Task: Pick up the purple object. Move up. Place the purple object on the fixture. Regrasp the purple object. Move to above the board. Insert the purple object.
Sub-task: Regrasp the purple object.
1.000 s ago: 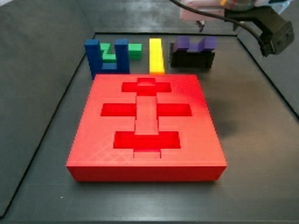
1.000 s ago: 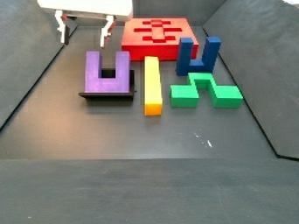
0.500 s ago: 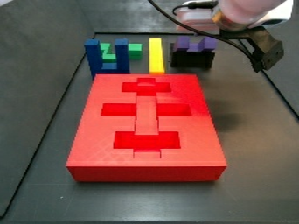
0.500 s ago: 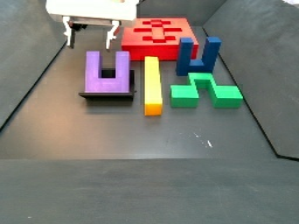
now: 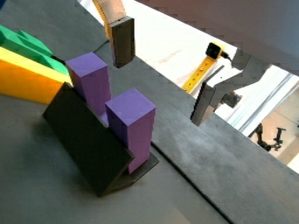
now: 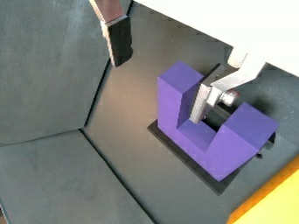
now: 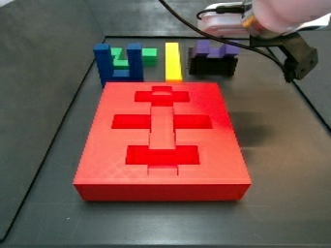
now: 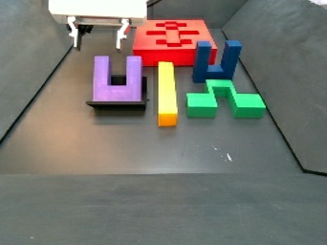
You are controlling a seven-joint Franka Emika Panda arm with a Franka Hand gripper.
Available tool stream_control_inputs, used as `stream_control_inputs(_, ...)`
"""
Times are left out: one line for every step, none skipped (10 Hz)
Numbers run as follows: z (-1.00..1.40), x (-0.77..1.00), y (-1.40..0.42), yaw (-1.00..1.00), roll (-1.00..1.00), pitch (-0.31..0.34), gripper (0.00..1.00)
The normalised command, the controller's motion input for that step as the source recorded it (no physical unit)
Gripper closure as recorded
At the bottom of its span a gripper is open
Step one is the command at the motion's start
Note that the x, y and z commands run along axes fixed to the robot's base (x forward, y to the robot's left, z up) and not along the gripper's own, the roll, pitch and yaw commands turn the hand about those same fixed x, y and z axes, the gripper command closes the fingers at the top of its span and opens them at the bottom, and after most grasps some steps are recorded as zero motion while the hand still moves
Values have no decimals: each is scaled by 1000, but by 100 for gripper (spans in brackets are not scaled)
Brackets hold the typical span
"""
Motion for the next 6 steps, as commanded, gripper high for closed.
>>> stream_control_inputs(-329,283,0,157,0,-69,0)
stream_control_inputs(-346,143,0,117,0,-94,0)
stream_control_inputs(-294,103,0,94,0,-37,0)
stream_control_inputs(-269,131,0,60,0,-20,0)
stream_control_inputs(-269,149,0,77,0,0,0)
stream_control_inputs(-151,140,103,31,14,0,0)
